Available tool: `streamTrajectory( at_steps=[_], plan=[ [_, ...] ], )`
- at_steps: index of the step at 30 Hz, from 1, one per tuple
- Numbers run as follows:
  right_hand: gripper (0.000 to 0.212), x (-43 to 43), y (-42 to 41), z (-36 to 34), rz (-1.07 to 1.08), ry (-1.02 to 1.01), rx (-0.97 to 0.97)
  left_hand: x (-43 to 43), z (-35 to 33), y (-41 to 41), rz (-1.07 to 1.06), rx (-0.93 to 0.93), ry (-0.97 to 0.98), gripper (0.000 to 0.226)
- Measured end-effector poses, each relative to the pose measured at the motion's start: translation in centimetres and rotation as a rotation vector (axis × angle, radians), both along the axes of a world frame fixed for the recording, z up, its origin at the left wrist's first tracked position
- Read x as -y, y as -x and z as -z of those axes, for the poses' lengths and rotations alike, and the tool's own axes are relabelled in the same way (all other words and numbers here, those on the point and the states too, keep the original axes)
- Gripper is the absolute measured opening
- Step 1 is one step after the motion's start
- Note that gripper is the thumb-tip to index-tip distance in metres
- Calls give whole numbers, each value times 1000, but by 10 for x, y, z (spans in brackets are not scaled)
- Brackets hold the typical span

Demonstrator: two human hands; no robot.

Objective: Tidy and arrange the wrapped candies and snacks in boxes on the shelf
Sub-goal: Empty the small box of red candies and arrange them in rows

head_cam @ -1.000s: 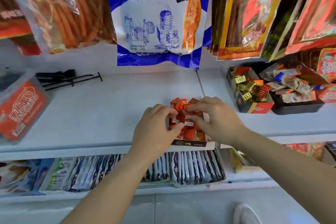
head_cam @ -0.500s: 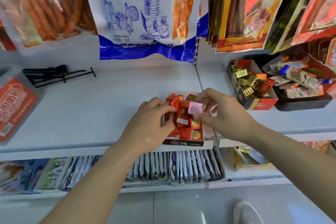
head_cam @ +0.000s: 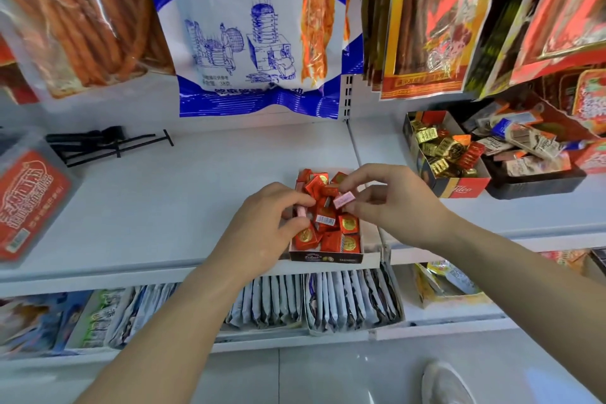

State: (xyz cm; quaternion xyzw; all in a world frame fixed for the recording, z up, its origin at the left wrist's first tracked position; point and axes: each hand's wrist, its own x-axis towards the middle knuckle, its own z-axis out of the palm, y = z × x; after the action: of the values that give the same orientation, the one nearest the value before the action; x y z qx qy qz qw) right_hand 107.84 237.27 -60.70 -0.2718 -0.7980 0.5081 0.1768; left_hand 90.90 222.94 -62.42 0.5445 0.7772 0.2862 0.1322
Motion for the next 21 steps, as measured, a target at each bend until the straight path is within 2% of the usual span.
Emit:
streamTrajectory(
  at_steps=[2,5,10,17,21],
  plan=[
    [10,1,1,0,4,34,-10,-1,-3,-1,-29,43,-97,25],
    [9,1,3,2,25,31,-15,-2,-8,-5,-84,253,-231,28],
    [34,1,5,0,15,148,-66,1,-12,-8,-159,554,-237,35],
    [27,2,5,-2,30,217,-116,1,-17,-10,-184,658,-265,38],
    [32,3,5,-5,-11,266,-166,1,-20,-12,-192,649,-251,36]
  ],
)
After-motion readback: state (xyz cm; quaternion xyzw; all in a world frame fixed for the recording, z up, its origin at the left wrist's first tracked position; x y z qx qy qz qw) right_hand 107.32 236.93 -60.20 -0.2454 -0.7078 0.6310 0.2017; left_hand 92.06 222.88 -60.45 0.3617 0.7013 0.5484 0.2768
